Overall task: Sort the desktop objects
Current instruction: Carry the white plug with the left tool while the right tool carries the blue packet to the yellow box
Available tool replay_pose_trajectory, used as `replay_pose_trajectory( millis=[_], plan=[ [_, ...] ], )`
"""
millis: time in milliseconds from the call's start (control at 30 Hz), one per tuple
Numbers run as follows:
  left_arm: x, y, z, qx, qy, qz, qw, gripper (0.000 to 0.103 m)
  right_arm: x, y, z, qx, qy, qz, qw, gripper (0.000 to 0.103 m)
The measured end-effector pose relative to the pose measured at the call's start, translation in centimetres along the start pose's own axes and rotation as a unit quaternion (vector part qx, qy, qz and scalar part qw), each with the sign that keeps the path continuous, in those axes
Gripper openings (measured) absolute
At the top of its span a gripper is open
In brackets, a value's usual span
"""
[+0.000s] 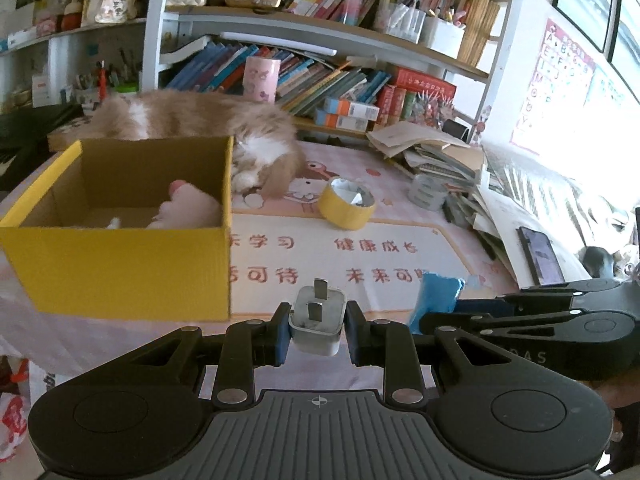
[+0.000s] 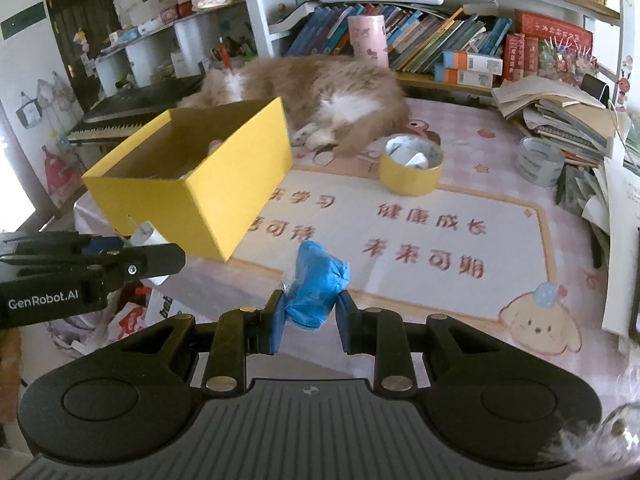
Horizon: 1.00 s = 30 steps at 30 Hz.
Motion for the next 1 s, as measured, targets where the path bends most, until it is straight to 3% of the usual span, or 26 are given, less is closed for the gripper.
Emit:
replay_pose_trajectory(
  millis=[633,1000],
  plan=[
    [7.0,4.6,-4.3,0.013,0.010,-0.017,0.9997,0.026,2.1,4.2,-9.9,0.012,-0.019,-0.018,1.000,0.025],
    [9.8,5.5,-6.7,0.043,-0.005,0.003,0.9991,0.026,2.5,4.5,-13.5,0.038,-0.035,-0.019,0.998,0.025]
  ],
)
Point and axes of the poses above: each gripper's, at about its wrist camera, not at the fingertips, and x roughly against the way its jaws point, z to its right, y to its underside, the point moved 5 cm from there along -x, roughly the way its jaws point, and after that the axes turned 11 degrees about y, right-handed, at the moved point
